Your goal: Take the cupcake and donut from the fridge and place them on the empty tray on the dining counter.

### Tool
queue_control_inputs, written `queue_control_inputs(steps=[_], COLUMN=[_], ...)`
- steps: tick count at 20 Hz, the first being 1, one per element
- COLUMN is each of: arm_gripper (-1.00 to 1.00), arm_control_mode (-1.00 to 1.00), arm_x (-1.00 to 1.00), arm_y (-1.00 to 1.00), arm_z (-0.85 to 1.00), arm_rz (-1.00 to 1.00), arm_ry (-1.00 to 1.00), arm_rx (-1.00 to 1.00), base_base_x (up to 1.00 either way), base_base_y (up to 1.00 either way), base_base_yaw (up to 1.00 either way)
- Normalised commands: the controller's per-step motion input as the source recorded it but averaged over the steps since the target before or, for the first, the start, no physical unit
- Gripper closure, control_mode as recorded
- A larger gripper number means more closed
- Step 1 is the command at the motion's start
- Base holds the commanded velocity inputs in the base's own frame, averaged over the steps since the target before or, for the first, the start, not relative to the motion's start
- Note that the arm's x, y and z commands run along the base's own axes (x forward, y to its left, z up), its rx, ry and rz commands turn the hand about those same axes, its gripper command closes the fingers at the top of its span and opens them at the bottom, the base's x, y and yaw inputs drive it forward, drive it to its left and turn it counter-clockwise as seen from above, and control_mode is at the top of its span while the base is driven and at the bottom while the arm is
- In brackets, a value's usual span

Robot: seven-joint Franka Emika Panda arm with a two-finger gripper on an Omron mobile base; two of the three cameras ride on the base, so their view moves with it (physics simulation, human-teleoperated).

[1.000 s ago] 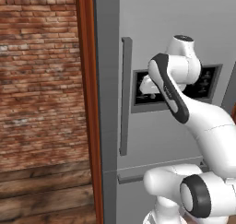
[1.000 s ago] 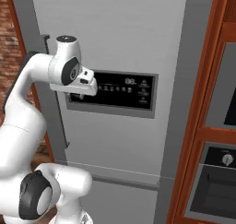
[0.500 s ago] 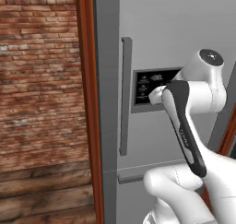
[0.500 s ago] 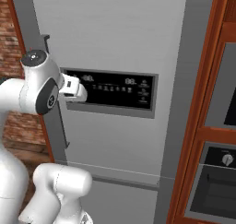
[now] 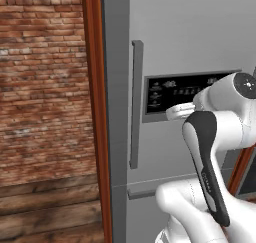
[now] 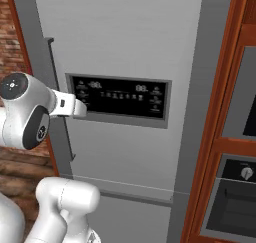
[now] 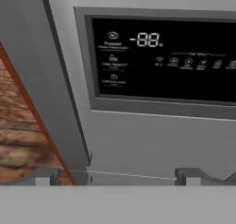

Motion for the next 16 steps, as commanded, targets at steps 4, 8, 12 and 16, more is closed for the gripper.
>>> queue_control_inputs(steps=[4,8,12,16], arm_gripper=[-1.0,-1.0,-1.0,-1.0], arm_control_mode=[1.0,1.0,1.0,1.0], arm_x=[-0.33,0.0,0.0,0.0], arm_y=[0.02,0.0,0.0,0.0], arm_z=[0.04,0.0,0.0,0.0], arm_rz=[-0.03,0.0,0.0,0.0], arm_ry=[0.0,0.0,0.0,0.0], arm_rx=[0.03,0.0,0.0,0.0], base_base_x=[-0.38,-0.65,-0.02,-0.05], base_base_y=[0.39,0.91,0.63,0.28], base_base_yaw=[-0.02,-0.1,-0.25,-0.29])
